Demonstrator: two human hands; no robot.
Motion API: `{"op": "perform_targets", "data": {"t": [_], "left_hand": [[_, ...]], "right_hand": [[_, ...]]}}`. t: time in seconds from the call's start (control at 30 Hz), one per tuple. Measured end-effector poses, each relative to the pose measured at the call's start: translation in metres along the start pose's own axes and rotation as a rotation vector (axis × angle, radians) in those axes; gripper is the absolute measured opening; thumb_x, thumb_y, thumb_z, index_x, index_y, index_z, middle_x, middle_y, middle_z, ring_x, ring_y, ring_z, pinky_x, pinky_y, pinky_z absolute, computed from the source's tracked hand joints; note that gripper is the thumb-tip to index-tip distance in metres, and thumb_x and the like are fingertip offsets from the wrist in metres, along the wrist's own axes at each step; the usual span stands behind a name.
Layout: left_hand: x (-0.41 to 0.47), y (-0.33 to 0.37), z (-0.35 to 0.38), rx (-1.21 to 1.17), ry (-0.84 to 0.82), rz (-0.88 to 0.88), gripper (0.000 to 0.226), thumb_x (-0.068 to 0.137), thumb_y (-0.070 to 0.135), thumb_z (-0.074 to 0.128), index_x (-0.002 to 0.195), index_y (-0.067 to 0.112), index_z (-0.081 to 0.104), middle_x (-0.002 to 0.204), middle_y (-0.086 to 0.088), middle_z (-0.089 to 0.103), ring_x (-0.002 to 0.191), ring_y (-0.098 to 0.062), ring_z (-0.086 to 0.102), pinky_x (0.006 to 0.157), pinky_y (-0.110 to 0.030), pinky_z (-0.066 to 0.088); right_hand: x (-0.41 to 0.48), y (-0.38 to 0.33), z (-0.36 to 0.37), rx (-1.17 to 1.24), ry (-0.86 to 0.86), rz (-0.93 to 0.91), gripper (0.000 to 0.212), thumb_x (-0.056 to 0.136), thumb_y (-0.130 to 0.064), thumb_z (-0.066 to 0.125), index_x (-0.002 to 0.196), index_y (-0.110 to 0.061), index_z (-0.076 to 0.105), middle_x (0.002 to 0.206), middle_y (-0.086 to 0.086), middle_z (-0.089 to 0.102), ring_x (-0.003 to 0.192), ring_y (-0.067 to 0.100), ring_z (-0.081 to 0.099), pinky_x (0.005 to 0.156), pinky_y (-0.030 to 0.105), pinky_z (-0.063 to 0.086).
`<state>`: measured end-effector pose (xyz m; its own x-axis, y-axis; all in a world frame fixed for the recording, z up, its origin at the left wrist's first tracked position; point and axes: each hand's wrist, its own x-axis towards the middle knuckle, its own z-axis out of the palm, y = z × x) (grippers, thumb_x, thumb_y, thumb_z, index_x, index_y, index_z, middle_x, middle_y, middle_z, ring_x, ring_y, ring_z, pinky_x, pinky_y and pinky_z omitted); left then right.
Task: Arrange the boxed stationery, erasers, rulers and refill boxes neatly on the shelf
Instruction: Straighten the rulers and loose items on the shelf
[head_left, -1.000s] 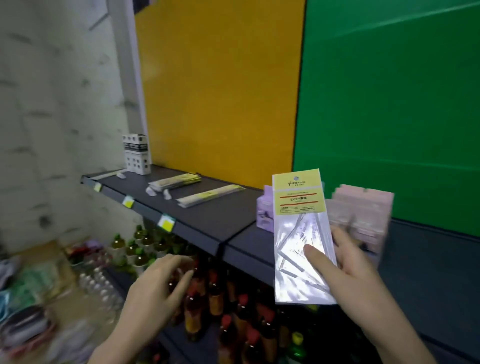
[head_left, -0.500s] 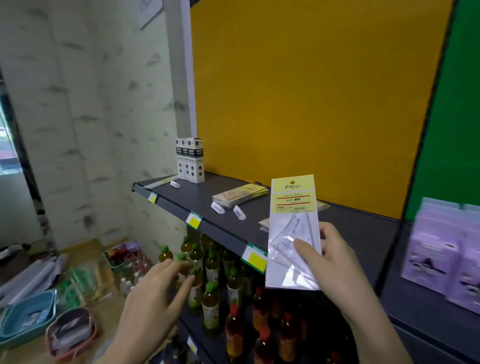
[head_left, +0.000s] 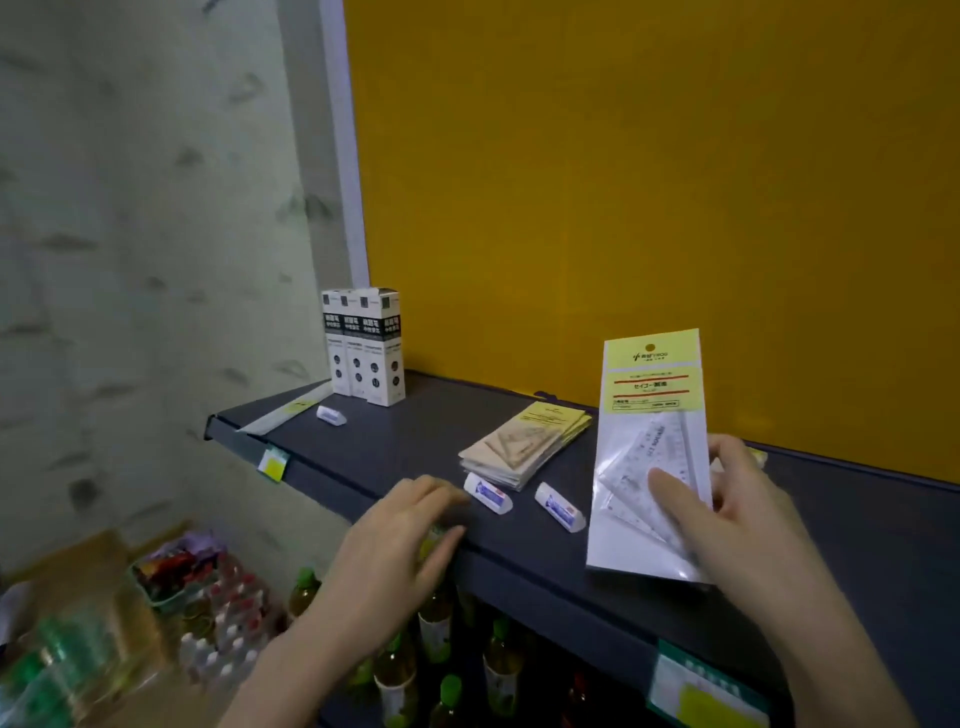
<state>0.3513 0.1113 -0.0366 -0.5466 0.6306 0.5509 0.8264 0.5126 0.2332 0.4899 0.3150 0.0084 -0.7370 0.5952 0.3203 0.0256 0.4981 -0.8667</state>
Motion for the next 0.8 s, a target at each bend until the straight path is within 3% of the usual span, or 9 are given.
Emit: {"op": "perform_targets", "data": {"t": [0.17,0.3,0.4,0.53,0.67,0.8], "left_hand": [[0.044,-0.037,0.016,-0.034,-0.136,0.185,0.049,0.082,0.046,0.028,0.123,0.030,0.050,0.124,0.015,0.051,0.113,-0.002,0.043,0.092,-0.019,0.038],[0.069,-0.059,0.025,-0.069,-0.219,0.311,0.043,0.087,0.045,0.035,0.124,0.028,0.049,0.123,0.012,0.050,0.112,-0.007,0.045,0.092,-0.029,0.044],[0.084,-0.075,0.025,-0.084,-0.289,0.405,0.037,0.091,0.040,0.046,0.126,0.029,0.047,0.120,0.011,0.046,0.110,-0.008,0.042,0.092,-0.029,0.040],[0.097,-0.086,0.023,-0.095,-0.344,0.542,0.037,0.091,0.042,0.046,0.125,0.027,0.050,0.117,0.008,0.047,0.107,-0.009,0.042,0.089,-0.028,0.038],[0.105,-0.090,0.030,-0.056,-0.364,0.650,0.036,0.092,0.043,0.041,0.122,0.025,0.049,0.117,0.006,0.049,0.108,-0.011,0.041,0.084,-0.024,0.032],[0.107,-0.092,0.031,-0.063,-0.373,0.688,0.034,0.094,0.041,0.038,0.117,0.020,0.050,0.120,0.003,0.050,0.111,-0.014,0.042,0.087,-0.024,0.031]], "right_hand": [[0.009,-0.001,0.019,-0.084,0.105,0.067,0.018,0.088,-0.028,0.056,0.105,-0.027,0.048,0.094,-0.010,0.063,0.084,0.014,0.063,0.064,0.035,0.049],[0.016,-0.013,0.037,-0.167,0.158,0.101,0.022,0.088,-0.027,0.056,0.109,-0.024,0.048,0.094,-0.007,0.063,0.083,0.015,0.062,0.067,0.038,0.050],[0.035,-0.030,0.058,-0.237,0.150,0.134,0.023,0.088,-0.028,0.056,0.109,-0.024,0.047,0.103,-0.002,0.063,0.092,0.020,0.062,0.078,0.046,0.052],[0.066,-0.045,0.084,-0.275,0.146,0.177,0.026,0.087,-0.025,0.058,0.111,-0.020,0.047,0.112,0.002,0.062,0.100,0.023,0.061,0.086,0.050,0.051],[0.091,-0.044,0.102,-0.210,0.163,0.264,0.029,0.085,-0.021,0.063,0.110,-0.015,0.049,0.111,0.006,0.063,0.097,0.023,0.063,0.084,0.045,0.053],[0.106,-0.040,0.119,-0.024,0.162,0.321,0.014,0.083,-0.012,0.066,0.082,-0.016,0.052,0.096,0.008,0.064,0.076,0.016,0.063,0.067,0.029,0.053]]}}
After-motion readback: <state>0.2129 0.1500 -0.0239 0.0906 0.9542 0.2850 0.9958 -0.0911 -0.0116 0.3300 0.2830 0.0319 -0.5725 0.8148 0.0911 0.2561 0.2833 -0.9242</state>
